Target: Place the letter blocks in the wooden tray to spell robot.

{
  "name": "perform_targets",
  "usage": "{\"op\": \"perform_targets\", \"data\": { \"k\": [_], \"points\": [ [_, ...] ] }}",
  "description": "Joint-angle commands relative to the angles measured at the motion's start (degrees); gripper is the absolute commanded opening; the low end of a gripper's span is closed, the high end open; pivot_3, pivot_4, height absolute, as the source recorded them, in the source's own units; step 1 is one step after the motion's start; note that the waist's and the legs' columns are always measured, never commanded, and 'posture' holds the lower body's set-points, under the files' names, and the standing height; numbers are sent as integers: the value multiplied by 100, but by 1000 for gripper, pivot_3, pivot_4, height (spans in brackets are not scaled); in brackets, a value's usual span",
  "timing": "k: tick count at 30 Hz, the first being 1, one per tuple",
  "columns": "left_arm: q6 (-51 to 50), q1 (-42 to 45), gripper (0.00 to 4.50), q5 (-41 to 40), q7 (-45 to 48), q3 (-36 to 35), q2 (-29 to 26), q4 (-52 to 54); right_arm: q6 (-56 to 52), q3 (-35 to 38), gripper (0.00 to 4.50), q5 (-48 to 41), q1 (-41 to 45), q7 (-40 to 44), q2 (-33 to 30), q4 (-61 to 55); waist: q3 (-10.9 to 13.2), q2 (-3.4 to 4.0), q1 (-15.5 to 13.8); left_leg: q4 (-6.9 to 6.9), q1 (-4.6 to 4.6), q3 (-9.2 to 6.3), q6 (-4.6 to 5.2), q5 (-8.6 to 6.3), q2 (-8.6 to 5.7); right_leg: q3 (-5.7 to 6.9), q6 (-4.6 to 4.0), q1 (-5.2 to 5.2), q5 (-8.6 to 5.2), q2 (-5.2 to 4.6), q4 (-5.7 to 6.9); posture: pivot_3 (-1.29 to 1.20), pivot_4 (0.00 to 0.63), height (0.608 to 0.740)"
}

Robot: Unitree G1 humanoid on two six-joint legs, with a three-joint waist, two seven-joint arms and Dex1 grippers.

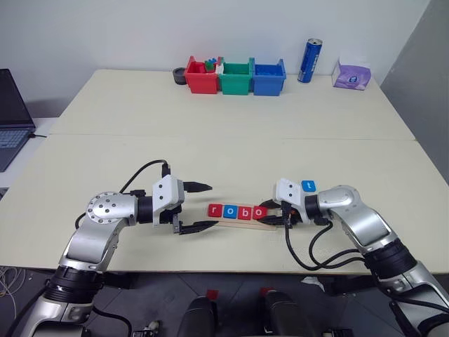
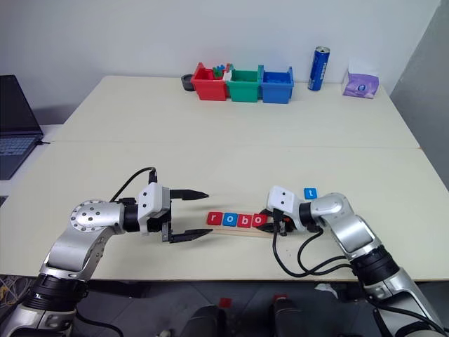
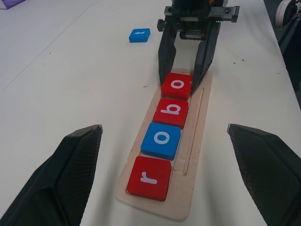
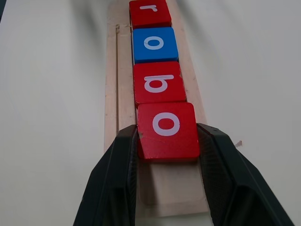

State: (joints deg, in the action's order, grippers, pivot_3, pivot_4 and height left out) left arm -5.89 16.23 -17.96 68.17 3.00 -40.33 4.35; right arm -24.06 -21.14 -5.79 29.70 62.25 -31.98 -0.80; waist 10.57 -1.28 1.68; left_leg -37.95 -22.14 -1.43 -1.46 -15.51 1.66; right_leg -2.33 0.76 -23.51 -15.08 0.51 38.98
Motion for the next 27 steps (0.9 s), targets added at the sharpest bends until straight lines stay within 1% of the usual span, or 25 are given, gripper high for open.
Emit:
{"op": "perform_targets", "data": {
  "k": [1,4,7,8,13,17,20,23,25,27],
  "points": [
    [30,47,4500,-89,-20,-55,-3,210,117,77,2188,-36,146,80,1,-30,0,0,0,0,0,0,0,0,0,0,0,0,0,0,0,0,150,740],
    [35,62,4500,-80,-24,-42,9,198,89,95,3114,-59,180,91,13,-19,0,0,-1,0,0,1,0,0,0,0,-3,0,2,0,0,0,150,740],
    [42,81,4500,-69,-25,-28,24,180,62,109,4219,-94,186,124,6,-33,0,0,-1,0,0,0,0,0,0,0,-6,0,4,0,0,0,150,740],
    [45,90,4500,-65,-25,-23,29,172,51,118,4462,-103,187,132,4,-38,0,0,-1,0,0,0,0,0,0,1,-6,0,4,0,0,0,150,740],
    [51,135,4500,-51,-29,-7,59,141,-61,235,4462,-172,243,114,28,-4,0,0,-1,0,0,1,0,0,0,1,-6,0,4,0,0,0,150,740],
    [67,132,4500,-43,-25,-7,79,139,-443,573,4462,-524,421,96,124,56,0,0,0,0,0,0,0,0,0,1,-8,0,5,0,1,0,150,740],
    [77,140,4500,-33,-23,-7,87,126,-493,720,4462,-589,518,-8,190,180,0,0,0,0,0,-1,0,0,0,1,-9,0,5,0,1,0,150,740],
    [94,147,4500,-20,-27,-6,92,113,-302,778,3930,-519,554,-135,263,389,0,0,0,0,0,-1,0,0,0,1,-9,0,5,0,0,0,150,740],
    [99,143,4500,-18,-30,-14,90,115,-91,730,3295,-410,515,-189,289,508,0,0,1,0,0,0,0,0,0,0,-9,0,5,0,0,0,150,740],
    [109,132,4500,-4,-40,-24,81,113,137,641,2537,-290,448,-221,293,587,0,0,2,1,0,2,0,0,0,0,-9,0,5,0,0,0,150,740]
  ]
}}
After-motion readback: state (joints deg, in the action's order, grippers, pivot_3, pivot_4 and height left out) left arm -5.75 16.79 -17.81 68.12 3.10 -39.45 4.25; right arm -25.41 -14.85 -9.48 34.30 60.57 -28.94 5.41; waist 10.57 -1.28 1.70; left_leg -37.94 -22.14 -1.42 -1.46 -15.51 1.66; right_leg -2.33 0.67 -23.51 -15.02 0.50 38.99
